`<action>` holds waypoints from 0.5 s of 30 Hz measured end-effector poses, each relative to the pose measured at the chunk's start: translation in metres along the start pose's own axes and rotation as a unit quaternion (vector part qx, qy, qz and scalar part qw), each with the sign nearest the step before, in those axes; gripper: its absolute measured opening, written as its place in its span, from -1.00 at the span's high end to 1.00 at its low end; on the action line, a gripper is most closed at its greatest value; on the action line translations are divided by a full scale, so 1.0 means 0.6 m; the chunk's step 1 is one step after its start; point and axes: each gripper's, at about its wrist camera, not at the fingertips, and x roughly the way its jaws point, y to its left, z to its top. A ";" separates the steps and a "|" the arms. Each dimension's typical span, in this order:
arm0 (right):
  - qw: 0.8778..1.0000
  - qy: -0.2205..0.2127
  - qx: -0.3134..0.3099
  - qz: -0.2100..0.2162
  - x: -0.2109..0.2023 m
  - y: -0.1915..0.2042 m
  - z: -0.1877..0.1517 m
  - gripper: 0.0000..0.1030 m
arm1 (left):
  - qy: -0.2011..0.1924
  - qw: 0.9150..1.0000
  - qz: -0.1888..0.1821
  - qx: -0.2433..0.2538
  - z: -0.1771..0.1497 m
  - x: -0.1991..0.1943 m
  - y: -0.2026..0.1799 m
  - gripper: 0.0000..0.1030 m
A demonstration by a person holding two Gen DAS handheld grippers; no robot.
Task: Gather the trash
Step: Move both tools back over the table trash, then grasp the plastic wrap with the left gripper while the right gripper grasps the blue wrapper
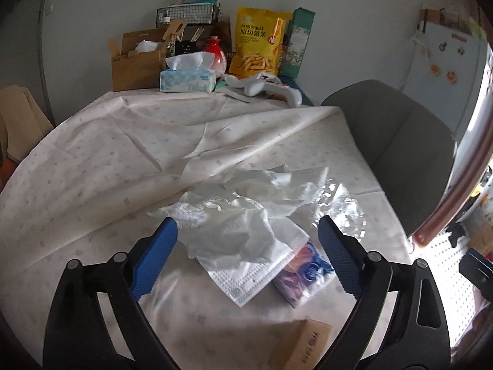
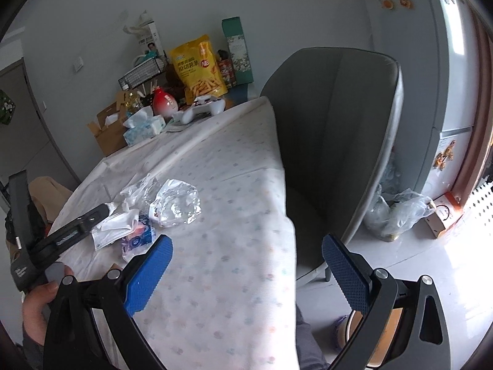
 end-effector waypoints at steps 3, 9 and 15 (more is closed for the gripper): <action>1.000 0.005 -0.003 0.006 0.012 0.010 -0.001 -0.85 | 0.006 1.000 0.014 0.001 0.002 0.012 0.002 -0.51; 1.000 0.016 -0.011 0.019 0.031 0.029 -0.002 -0.85 | 0.004 0.999 0.016 -0.028 -0.001 0.004 0.026 0.37; 0.999 0.025 -0.030 0.032 0.046 0.056 -0.005 -0.85 | -0.011 0.998 0.016 -0.059 -0.004 -0.027 0.061 0.92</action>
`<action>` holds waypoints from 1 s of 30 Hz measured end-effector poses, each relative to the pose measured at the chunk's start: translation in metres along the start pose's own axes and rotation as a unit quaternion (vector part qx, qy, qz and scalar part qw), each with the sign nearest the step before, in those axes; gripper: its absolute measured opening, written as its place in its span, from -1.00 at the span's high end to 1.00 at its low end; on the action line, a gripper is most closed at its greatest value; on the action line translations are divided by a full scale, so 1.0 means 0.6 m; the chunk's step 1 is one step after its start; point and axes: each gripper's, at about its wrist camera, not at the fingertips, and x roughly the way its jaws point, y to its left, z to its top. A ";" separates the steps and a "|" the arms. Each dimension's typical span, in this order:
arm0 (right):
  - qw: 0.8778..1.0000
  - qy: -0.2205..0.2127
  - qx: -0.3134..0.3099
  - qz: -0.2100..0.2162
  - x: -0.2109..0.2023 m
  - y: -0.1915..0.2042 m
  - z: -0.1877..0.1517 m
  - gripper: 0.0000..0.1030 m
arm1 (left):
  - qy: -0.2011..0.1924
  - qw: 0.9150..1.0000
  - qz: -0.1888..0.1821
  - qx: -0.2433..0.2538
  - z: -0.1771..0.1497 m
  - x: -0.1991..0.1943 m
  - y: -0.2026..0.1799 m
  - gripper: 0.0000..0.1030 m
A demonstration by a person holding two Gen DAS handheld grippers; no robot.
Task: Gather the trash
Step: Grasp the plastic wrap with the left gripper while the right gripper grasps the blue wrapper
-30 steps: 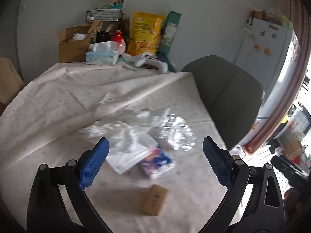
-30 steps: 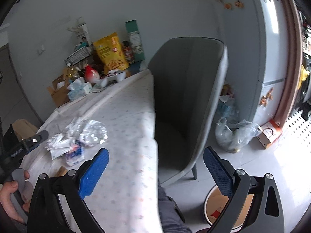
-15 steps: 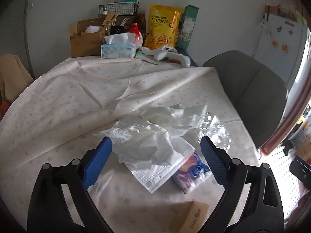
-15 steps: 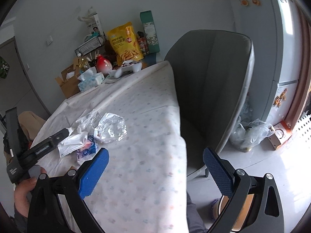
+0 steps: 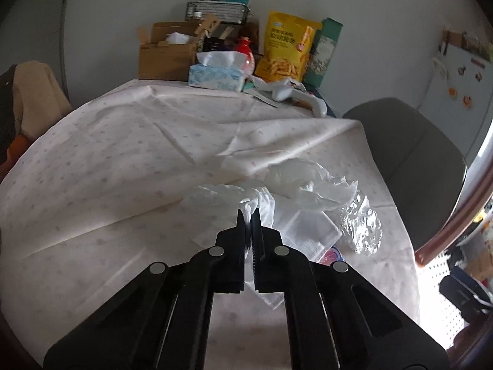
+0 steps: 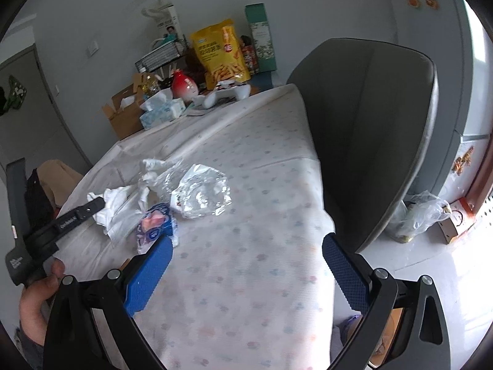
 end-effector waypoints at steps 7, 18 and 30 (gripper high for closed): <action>0.999 0.018 -0.031 0.026 0.024 0.047 0.003 -0.61 | -0.018 1.000 0.000 -0.022 0.001 -0.037 0.037 0.92; 0.991 0.082 -0.081 0.070 0.097 0.125 0.001 -0.15 | -0.038 0.998 0.010 -0.056 -0.007 -0.077 0.094 0.92; 0.984 0.130 -0.104 0.068 0.161 0.161 0.005 -0.04 | -0.033 0.997 0.006 -0.072 -0.030 -0.072 0.114 0.92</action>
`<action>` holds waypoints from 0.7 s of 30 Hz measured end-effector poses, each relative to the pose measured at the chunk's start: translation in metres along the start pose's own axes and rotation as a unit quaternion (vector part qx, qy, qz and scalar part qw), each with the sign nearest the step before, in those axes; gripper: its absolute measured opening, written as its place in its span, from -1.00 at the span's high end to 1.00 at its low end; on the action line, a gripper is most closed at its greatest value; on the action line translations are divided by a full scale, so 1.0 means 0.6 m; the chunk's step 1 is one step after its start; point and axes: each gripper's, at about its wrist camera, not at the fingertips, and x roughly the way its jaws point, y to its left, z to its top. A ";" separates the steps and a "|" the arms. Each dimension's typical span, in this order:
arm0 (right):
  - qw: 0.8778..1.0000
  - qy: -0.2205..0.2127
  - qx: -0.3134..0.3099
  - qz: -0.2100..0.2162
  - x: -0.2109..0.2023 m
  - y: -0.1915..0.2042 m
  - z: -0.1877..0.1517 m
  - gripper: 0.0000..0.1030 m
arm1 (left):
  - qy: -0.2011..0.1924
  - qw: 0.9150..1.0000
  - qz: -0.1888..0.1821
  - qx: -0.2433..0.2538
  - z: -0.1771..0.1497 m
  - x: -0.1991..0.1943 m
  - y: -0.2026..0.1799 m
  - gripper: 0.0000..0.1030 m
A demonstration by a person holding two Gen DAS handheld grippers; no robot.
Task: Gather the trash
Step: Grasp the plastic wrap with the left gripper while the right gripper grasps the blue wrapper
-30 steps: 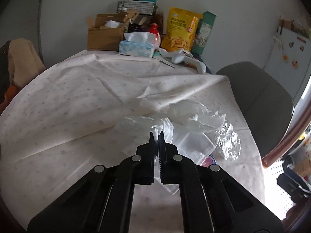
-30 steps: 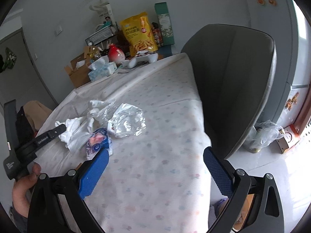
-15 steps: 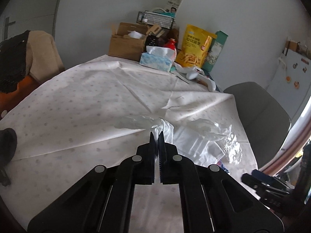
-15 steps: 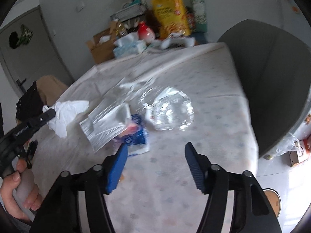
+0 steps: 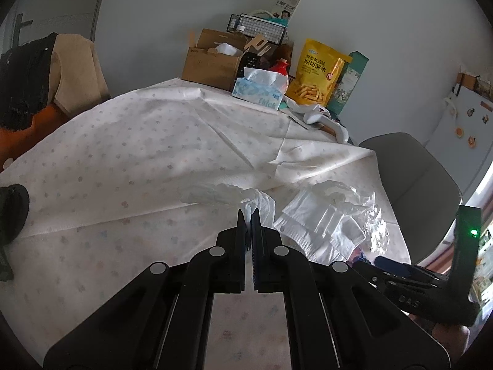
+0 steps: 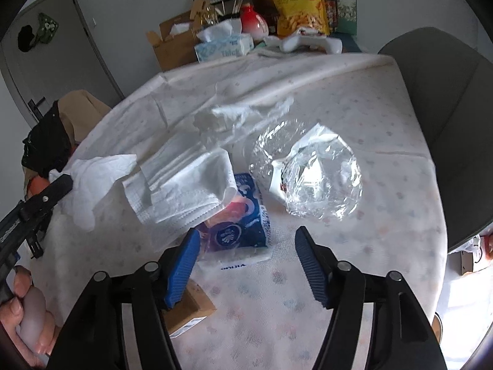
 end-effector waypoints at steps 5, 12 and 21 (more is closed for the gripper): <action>1.000 0.015 -0.008 -0.001 0.009 0.003 0.000 0.36 | 0.000 1.000 -0.007 -0.009 -0.004 -0.001 0.006 0.92; 1.000 0.010 -0.013 0.005 -0.021 0.005 -0.007 0.69 | -0.005 1.000 -0.022 -0.010 -0.004 -0.010 0.000 0.92; 0.999 -0.014 -0.035 -0.003 -0.089 0.022 -0.012 0.70 | -0.024 0.999 -0.037 -0.002 0.006 -0.045 -0.022 0.92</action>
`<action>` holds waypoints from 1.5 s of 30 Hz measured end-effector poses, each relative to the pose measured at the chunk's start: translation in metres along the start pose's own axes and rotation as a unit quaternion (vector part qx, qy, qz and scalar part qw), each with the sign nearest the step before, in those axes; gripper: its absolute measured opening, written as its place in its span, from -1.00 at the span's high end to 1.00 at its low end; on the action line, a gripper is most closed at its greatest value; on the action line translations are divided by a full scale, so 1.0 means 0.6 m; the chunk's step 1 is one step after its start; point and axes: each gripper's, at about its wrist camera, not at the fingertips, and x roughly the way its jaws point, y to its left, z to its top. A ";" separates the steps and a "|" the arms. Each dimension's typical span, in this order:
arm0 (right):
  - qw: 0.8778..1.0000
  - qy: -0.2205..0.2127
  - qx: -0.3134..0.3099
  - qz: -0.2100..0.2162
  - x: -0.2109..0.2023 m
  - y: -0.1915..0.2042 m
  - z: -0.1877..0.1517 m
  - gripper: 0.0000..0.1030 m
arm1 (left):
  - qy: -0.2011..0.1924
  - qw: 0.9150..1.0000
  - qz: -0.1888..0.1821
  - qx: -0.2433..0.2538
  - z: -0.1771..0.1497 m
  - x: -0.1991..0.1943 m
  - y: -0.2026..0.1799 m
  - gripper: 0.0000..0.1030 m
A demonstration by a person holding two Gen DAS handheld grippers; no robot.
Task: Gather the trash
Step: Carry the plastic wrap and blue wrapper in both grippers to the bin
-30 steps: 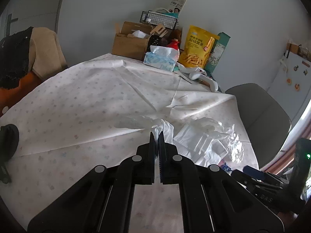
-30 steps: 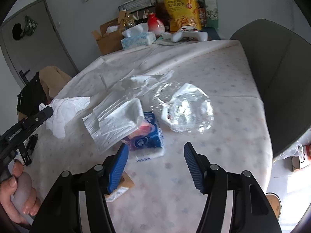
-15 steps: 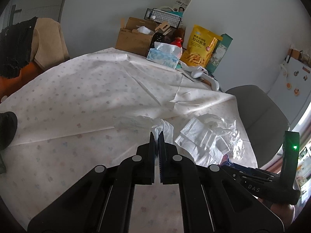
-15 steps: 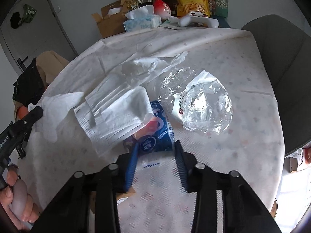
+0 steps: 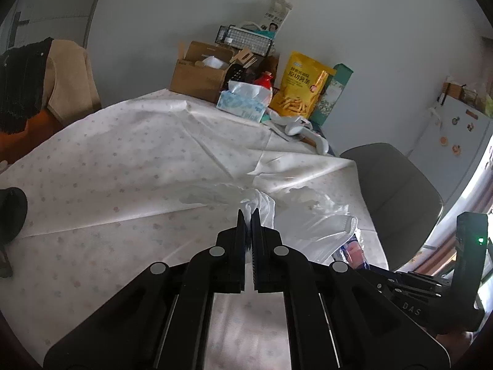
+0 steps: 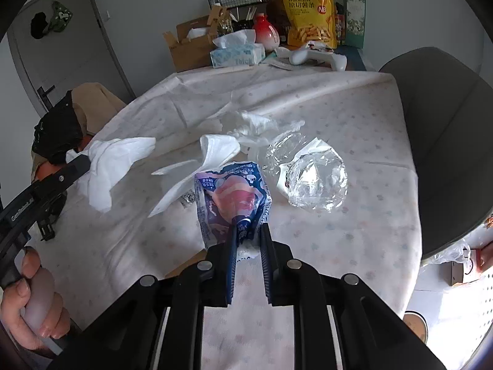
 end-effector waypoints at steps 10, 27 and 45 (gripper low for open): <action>1.000 -0.028 0.008 -0.011 -0.070 -0.016 -0.025 0.70 | -0.009 1.000 -0.015 0.010 0.008 -0.022 -0.025 0.92; 1.000 -0.020 -0.013 -0.011 -0.106 -0.034 -0.075 0.70 | -0.007 0.998 -0.045 0.053 -0.001 -0.031 -0.114 0.92; 0.995 -0.014 0.049 -0.091 -0.091 -0.134 -0.115 0.70 | 0.019 0.996 -0.052 0.066 -0.027 -0.002 -0.143 0.92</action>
